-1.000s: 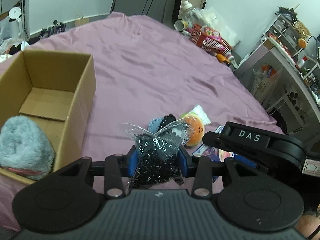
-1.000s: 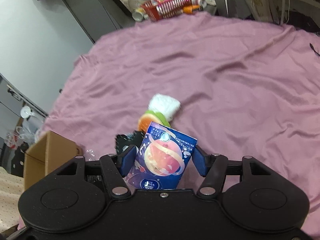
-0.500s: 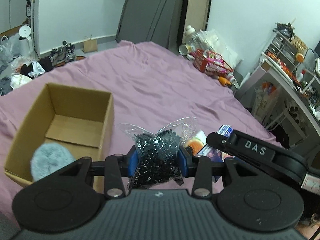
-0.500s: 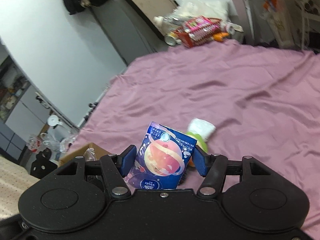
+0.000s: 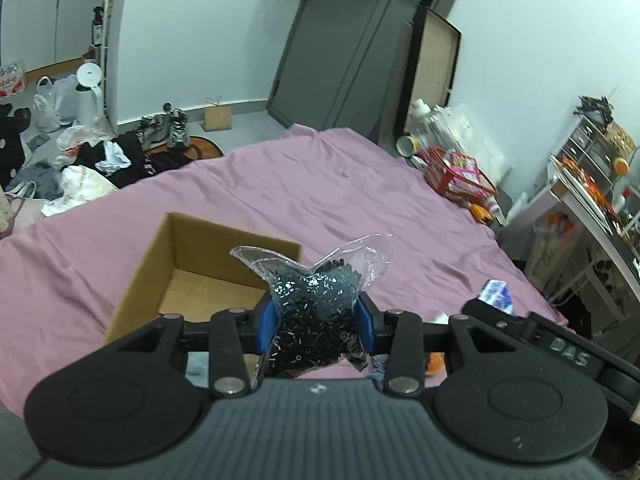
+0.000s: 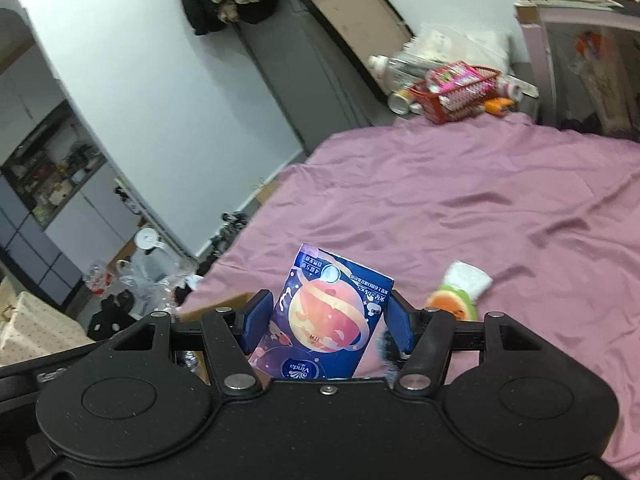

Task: Organize soft objects
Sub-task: 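Carry the sequin bag with the left gripper while the right gripper carries the packet to the box, then open the left gripper over the box while the right gripper releases the packet inside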

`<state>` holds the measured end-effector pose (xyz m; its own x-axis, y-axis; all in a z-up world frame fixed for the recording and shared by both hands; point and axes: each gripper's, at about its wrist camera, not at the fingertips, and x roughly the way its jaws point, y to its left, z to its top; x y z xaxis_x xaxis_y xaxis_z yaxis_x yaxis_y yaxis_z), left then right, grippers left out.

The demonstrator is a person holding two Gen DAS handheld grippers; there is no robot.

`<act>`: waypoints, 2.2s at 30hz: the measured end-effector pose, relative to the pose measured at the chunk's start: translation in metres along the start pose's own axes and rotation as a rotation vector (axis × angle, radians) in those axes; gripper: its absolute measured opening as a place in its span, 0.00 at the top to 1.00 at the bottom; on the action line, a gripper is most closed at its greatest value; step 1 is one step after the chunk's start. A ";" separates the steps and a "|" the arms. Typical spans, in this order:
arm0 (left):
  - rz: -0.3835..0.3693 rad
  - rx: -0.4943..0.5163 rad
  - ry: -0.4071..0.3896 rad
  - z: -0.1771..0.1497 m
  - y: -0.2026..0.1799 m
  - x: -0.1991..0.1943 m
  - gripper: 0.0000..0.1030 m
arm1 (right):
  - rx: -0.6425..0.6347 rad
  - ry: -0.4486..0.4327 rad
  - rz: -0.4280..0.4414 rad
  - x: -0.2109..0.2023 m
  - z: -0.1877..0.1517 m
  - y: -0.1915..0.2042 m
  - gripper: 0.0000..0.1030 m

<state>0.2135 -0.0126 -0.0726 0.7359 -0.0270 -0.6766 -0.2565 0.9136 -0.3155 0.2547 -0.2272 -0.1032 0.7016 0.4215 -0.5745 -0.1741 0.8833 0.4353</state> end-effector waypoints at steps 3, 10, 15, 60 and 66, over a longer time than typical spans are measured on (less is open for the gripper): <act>0.010 -0.010 -0.001 0.005 0.011 -0.002 0.61 | -0.023 -0.006 0.026 -0.003 -0.001 0.013 0.42; 0.034 -0.052 -0.002 0.010 0.040 -0.001 0.61 | -0.098 0.003 0.091 0.000 -0.012 0.047 0.42; 0.047 -0.081 0.000 0.015 0.058 0.002 0.61 | -0.152 0.036 0.111 0.011 -0.024 0.069 0.42; 0.108 -0.157 0.143 0.019 0.108 0.019 0.31 | -0.091 0.273 0.104 0.045 -0.049 0.092 0.08; 0.116 -0.125 0.149 0.017 0.092 0.013 0.28 | -0.078 0.287 0.020 0.038 -0.041 0.071 0.01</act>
<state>0.2097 0.0778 -0.0992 0.5987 0.0075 -0.8009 -0.4167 0.8569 -0.3034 0.2410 -0.1399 -0.1225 0.4755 0.4697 -0.7439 -0.2461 0.8828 0.4001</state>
